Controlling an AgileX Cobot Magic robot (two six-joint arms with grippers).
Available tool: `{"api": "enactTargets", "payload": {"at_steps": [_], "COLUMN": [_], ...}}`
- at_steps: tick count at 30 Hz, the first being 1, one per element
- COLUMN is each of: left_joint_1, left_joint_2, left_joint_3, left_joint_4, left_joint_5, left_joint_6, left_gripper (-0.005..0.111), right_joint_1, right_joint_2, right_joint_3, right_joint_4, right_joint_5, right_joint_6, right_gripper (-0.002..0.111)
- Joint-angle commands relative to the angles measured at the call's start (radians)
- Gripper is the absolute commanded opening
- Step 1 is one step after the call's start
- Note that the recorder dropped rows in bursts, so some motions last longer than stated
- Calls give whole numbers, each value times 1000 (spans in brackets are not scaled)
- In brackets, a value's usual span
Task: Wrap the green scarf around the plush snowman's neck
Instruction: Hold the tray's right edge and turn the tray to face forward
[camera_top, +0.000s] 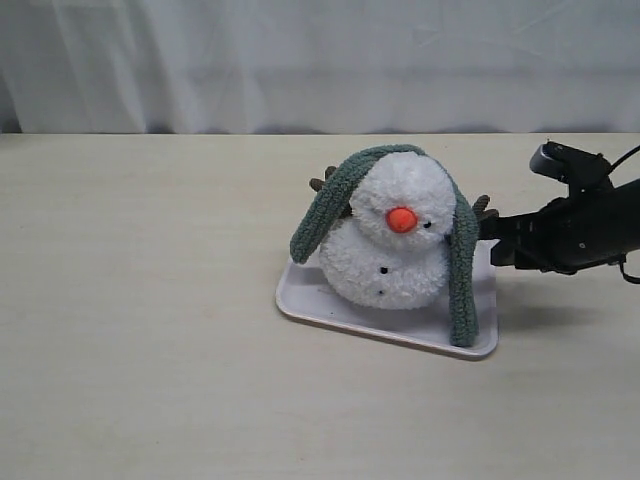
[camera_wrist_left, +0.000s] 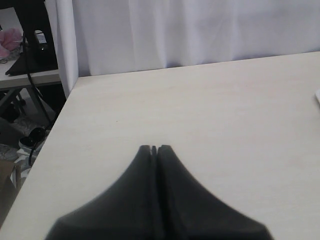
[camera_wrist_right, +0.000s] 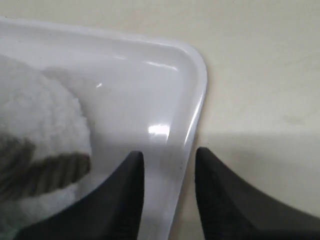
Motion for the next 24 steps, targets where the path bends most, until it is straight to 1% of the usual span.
{"api": "enactTargets", "payload": {"at_steps": [1, 5, 10, 24], "left_joint_1": [0, 0, 0, 0], "left_joint_2": [-2, -2, -2, -2], "left_joint_3": [3, 3, 3, 3], "left_joint_4": [-2, -2, -2, -2], "left_joint_5": [-12, -12, -12, -12], "left_joint_6": [-2, -2, -2, -2], "left_gripper": [0, 0, 0, 0], "right_joint_1": [1, 1, 1, 1], "right_joint_2": [12, 41, 56, 59], "right_joint_3": [-2, -2, 1, 13], "right_joint_4": [-135, -135, -135, -108], "right_joint_5": [111, 147, 104, 74], "right_joint_6": [100, 98, 147, 142], "right_gripper": [34, 34, 34, 34]}}
